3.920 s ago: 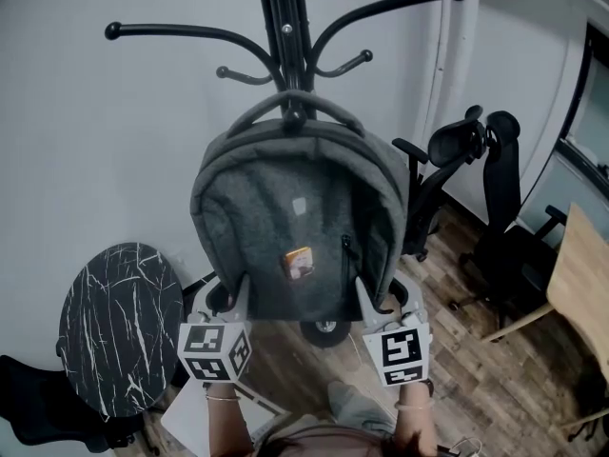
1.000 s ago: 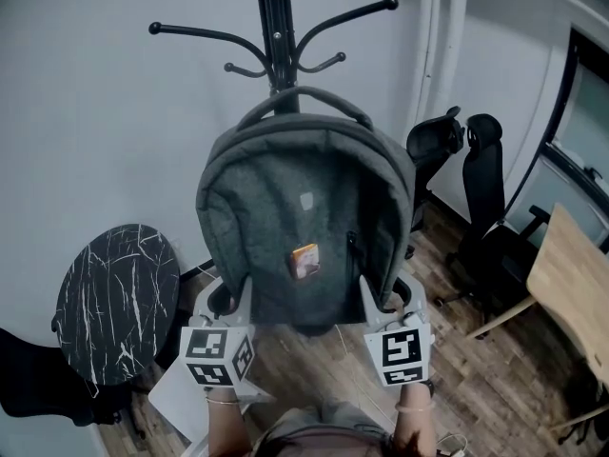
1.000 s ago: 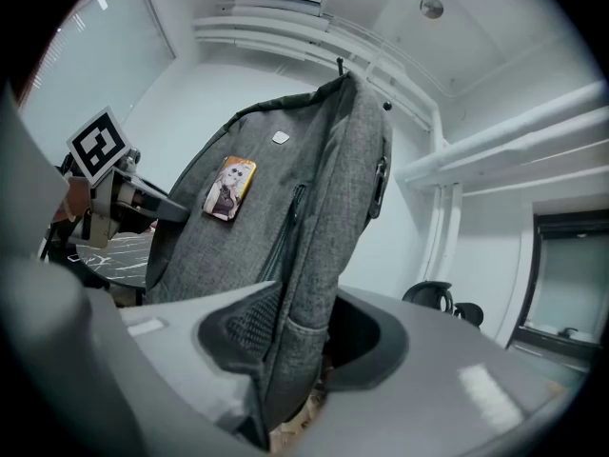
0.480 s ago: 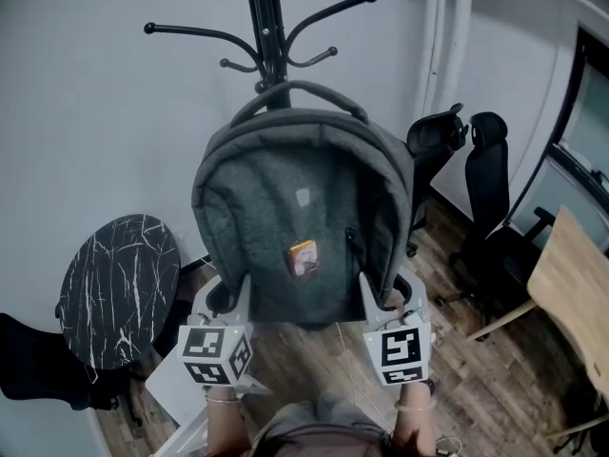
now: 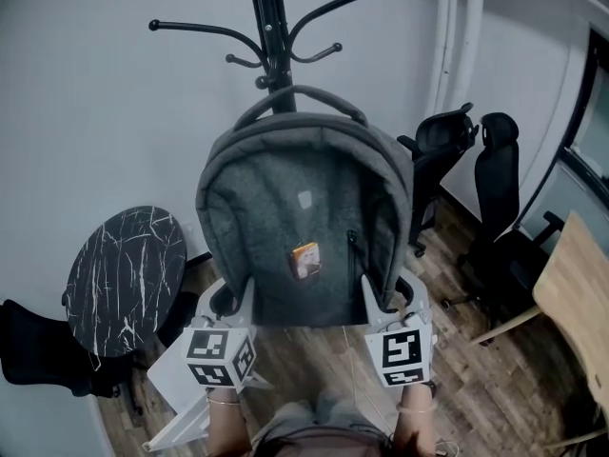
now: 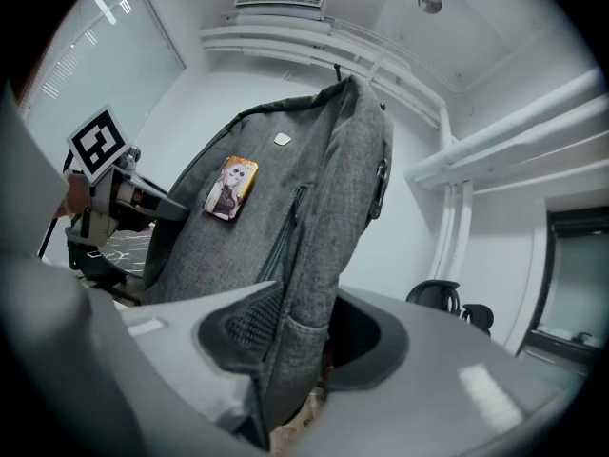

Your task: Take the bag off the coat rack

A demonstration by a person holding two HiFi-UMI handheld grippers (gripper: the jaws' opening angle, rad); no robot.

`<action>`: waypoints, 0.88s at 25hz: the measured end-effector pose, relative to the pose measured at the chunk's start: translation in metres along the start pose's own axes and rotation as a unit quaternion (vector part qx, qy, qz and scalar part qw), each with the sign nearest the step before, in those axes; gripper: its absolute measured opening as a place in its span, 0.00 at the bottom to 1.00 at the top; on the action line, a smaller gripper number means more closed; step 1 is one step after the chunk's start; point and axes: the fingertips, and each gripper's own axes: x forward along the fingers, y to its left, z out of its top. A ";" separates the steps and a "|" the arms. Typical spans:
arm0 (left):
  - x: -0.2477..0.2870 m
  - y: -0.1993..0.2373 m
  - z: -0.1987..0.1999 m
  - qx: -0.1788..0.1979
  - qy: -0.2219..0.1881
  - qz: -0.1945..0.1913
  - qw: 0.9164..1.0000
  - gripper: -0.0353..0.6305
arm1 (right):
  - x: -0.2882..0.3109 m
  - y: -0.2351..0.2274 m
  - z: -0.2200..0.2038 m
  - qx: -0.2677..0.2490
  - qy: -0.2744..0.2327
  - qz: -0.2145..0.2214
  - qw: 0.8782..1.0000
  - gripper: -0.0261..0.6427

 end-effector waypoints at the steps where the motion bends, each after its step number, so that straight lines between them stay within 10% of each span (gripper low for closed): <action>1: 0.000 0.000 -0.001 -0.001 0.001 0.000 1.000 0.18 | 0.000 0.000 -0.001 -0.001 0.000 0.000 1.000 0.24; 22: 0.021 0.023 -0.005 -0.008 0.009 -0.016 1.000 0.17 | 0.024 0.009 0.004 -0.007 0.017 -0.008 1.000 0.25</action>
